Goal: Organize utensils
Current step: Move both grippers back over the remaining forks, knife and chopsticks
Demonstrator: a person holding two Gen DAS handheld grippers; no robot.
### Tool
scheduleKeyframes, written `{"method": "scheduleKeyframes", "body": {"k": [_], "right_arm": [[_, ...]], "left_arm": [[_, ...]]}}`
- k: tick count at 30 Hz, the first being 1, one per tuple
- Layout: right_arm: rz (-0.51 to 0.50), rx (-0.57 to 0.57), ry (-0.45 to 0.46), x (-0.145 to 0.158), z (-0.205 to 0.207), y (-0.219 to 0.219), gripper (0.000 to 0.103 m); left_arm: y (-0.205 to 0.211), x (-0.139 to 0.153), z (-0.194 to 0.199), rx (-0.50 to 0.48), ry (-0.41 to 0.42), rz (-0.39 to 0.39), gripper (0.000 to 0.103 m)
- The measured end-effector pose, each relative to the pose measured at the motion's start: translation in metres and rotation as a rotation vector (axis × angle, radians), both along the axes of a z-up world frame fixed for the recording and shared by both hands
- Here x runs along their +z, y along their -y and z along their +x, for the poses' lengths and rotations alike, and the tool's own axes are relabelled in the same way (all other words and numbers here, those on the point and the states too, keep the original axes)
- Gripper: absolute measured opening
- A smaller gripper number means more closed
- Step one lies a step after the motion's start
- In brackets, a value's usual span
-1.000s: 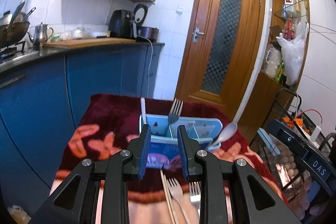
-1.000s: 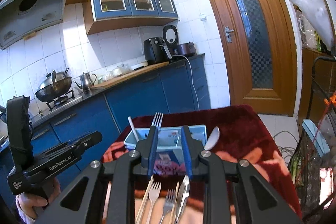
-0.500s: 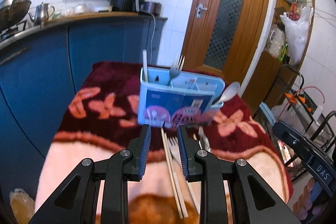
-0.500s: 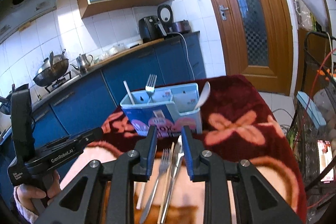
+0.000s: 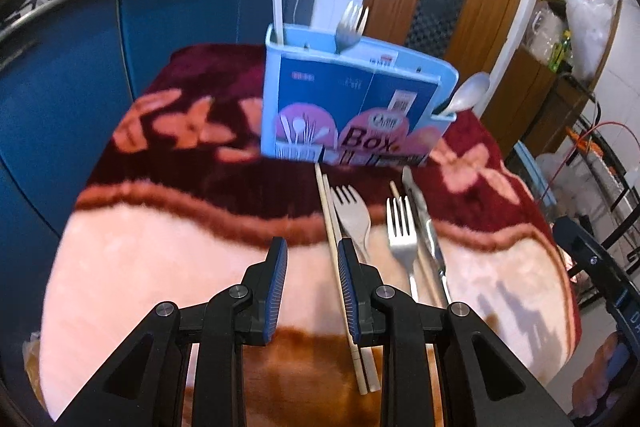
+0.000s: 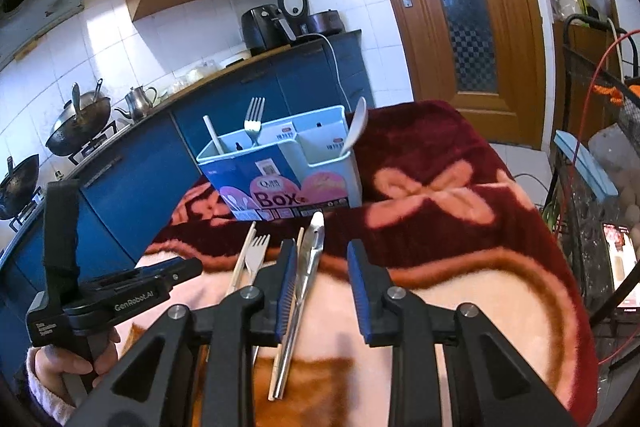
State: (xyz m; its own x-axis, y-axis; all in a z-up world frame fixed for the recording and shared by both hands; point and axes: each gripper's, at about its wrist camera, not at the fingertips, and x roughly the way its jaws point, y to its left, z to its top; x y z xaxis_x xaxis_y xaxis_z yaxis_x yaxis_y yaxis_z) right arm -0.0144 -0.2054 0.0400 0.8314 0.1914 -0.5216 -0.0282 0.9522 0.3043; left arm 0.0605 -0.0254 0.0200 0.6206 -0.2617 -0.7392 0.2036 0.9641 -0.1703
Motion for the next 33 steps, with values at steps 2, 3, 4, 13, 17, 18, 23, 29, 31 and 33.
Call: {"method": "scheduleKeyframes", "body": {"k": [2,3,4,13,17,18,23,29,31,33], "right_arm": [[0.004,0.000,-0.007,-0.003,0.000,0.001,0.029],[0.005,0.001,-0.011,-0.004,0.002,0.001,0.029],[0.007,0.001,-0.015,-0.005,0.002,0.002,0.029],[0.024,-0.002,-0.042,-0.015,0.007,0.006,0.029],[0.029,-0.004,-0.052,-0.018,0.009,0.007,0.029],[0.030,-0.005,-0.053,-0.019,0.009,0.007,0.029],[0.033,-0.004,-0.061,-0.021,0.011,0.007,0.029],[0.034,-0.004,-0.065,-0.023,0.011,0.007,0.029],[0.035,-0.004,-0.067,-0.023,0.012,0.007,0.029],[0.037,-0.002,-0.071,-0.024,0.012,0.007,0.029]], "left_arm": [[0.001,-0.006,0.003,-0.006,-0.023,-0.005,0.027],[0.001,-0.009,0.005,-0.009,-0.031,-0.008,0.027],[0.002,-0.012,0.007,-0.009,-0.038,-0.008,0.027],[0.005,-0.028,0.017,-0.002,-0.080,0.002,0.027],[0.007,-0.032,0.019,-0.004,-0.089,0.011,0.026],[0.008,-0.033,0.020,-0.002,-0.089,0.016,0.027],[0.008,-0.035,0.022,-0.001,-0.095,0.021,0.027],[-0.002,-0.031,0.022,0.009,-0.108,-0.042,0.027],[-0.002,-0.031,0.021,0.004,-0.117,-0.053,0.027],[0.000,-0.031,0.020,-0.007,-0.123,-0.056,0.027]]}}
